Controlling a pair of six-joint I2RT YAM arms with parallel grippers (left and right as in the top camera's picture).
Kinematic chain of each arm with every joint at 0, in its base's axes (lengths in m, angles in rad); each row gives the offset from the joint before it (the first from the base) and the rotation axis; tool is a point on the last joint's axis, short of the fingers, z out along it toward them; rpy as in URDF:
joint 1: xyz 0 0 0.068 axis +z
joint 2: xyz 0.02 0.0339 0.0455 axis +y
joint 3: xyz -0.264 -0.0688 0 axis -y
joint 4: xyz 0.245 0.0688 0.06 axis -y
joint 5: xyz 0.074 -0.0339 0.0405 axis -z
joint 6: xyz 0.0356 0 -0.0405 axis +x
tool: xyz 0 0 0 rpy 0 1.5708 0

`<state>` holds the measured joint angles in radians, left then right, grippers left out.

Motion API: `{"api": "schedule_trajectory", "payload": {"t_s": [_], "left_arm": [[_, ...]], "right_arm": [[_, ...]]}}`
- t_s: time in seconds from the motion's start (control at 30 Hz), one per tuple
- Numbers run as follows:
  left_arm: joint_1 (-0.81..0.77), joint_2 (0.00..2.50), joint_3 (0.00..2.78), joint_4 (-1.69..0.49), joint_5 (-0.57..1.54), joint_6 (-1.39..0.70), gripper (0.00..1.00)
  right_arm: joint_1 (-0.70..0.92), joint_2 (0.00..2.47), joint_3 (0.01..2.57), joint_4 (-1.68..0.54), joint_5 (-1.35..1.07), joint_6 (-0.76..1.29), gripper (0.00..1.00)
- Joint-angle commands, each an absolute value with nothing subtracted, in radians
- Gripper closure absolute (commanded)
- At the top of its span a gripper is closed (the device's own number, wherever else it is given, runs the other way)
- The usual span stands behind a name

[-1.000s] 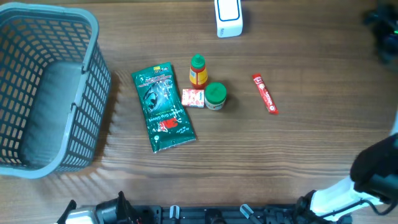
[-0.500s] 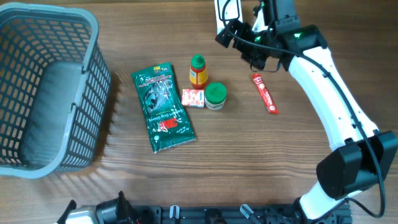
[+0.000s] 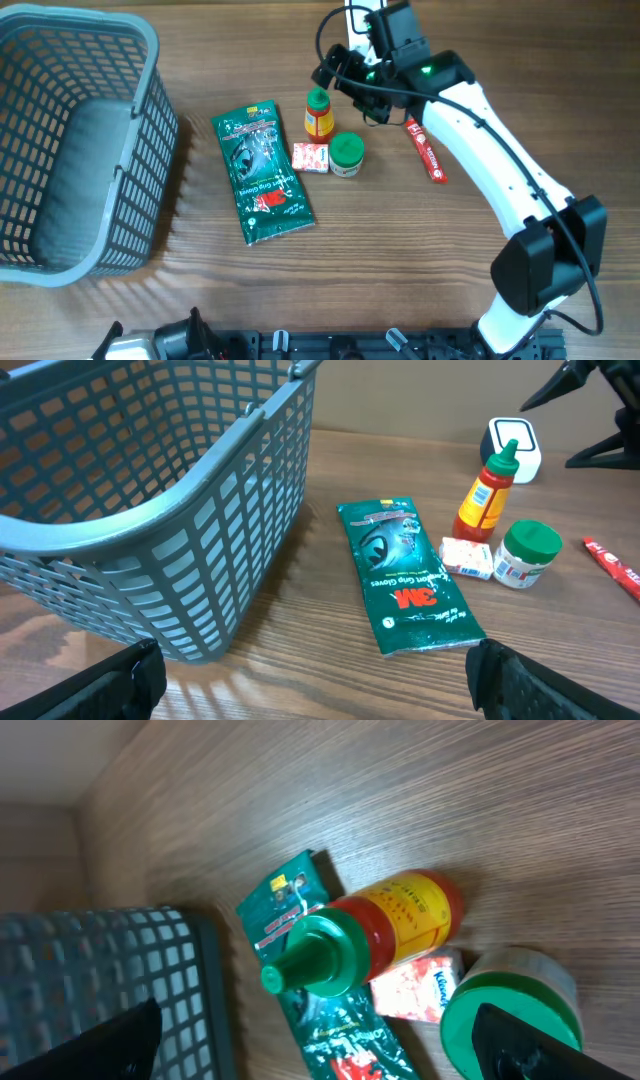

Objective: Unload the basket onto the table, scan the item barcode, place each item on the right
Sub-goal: 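Reach the right gripper over to the red-yellow sauce bottle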

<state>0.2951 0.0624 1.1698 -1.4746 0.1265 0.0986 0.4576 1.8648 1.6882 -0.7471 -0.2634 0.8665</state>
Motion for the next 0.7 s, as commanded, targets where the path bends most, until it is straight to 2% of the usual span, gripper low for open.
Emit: {"api": "schedule_trajectory", "payload": {"t_s": [0.0, 0.4, 0.67], "left_arm": [[0.299, 0.056, 1.169, -1.474, 0.141, 0.096, 0.0], [0.299, 0.056, 1.169, -1.474, 0.141, 0.096, 0.0], [0.299, 0.056, 1.169, -1.474, 0.141, 0.096, 0.0]], "right_arm": [[0.498, 1.881, 1.739, -0.762, -0.117, 0.865, 0.01], [0.564, 1.912, 1.79, -0.749, 0.1, 0.863, 0.01], [0.615, 2.042, 1.79, -0.632, 0.136, 0.837, 0.01]]}}
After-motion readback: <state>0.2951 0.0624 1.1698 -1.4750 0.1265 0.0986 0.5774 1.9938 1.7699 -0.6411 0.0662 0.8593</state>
